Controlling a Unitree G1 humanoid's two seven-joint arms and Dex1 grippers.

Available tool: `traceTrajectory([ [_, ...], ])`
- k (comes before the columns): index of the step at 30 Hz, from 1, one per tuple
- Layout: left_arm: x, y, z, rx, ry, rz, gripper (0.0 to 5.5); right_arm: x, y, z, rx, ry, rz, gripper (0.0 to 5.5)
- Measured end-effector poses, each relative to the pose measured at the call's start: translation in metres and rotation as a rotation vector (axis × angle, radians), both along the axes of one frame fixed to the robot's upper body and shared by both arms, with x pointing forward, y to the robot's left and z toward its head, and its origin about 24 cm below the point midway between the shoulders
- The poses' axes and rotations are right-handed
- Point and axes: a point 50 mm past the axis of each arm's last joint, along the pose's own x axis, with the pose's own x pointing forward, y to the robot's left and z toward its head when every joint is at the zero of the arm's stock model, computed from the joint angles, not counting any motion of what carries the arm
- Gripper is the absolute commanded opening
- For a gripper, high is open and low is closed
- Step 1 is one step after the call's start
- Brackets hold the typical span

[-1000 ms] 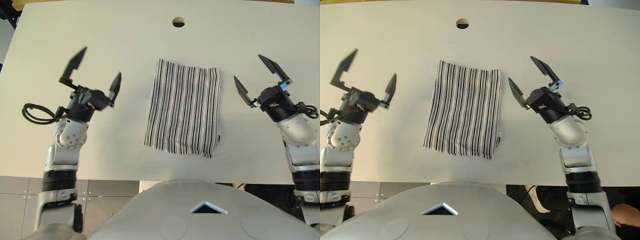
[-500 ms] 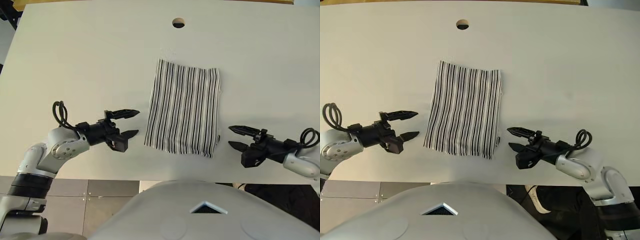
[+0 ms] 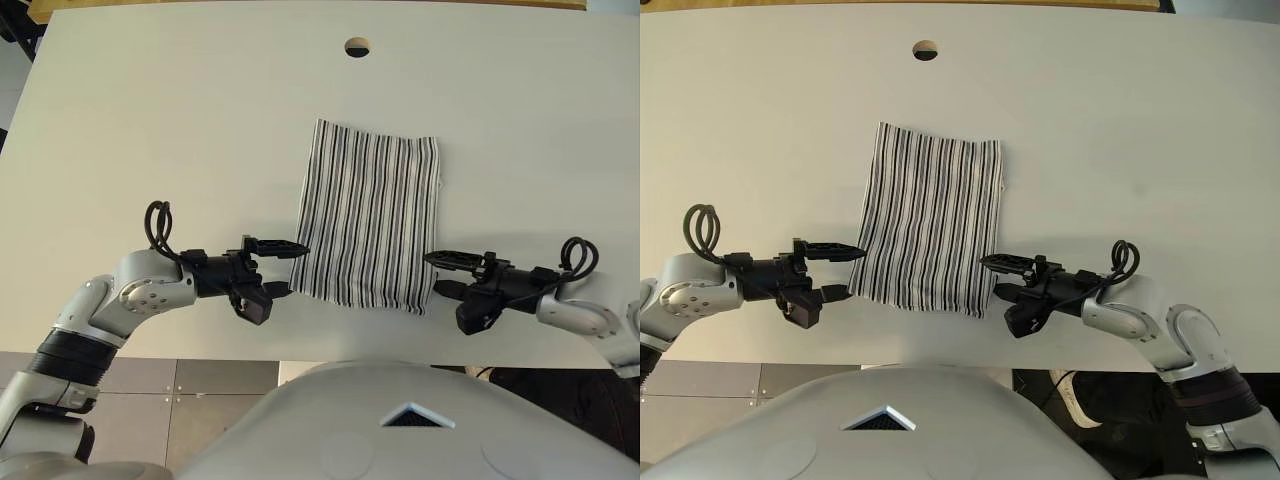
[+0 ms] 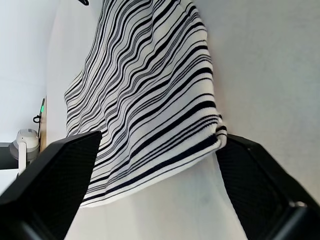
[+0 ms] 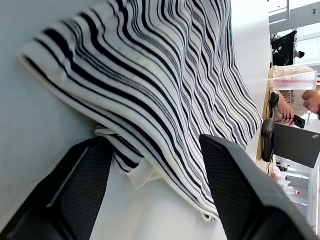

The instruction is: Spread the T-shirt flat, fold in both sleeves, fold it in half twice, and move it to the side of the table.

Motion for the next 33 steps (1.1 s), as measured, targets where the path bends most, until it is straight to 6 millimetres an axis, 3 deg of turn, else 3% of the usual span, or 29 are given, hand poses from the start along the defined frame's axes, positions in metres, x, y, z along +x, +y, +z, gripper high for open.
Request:
traceTrajectory([
  [3,0.004,-0.002,-0.001,-0.008,0.000,-0.015,4.12,0.002,0.003,0.000,0.003,-0.001,0.014,3.12],
  [8,0.010,-0.006,-0.006,-0.024,0.010,-0.045,3.29,0.006,0.006,-0.001,0.004,0.000,0.029,3.12],
  [25,0.009,-0.011,-0.020,-0.029,0.075,-0.071,0.65,0.008,0.009,-0.015,0.024,0.066,0.025,0.21],
  [28,0.008,-0.012,-0.022,-0.027,0.085,-0.075,0.27,0.011,0.009,-0.016,0.030,0.063,0.014,0.13],
  [33,0.006,-0.012,-0.023,-0.046,0.105,-0.063,0.21,0.012,0.008,-0.016,0.067,0.093,-0.014,0.13],
])
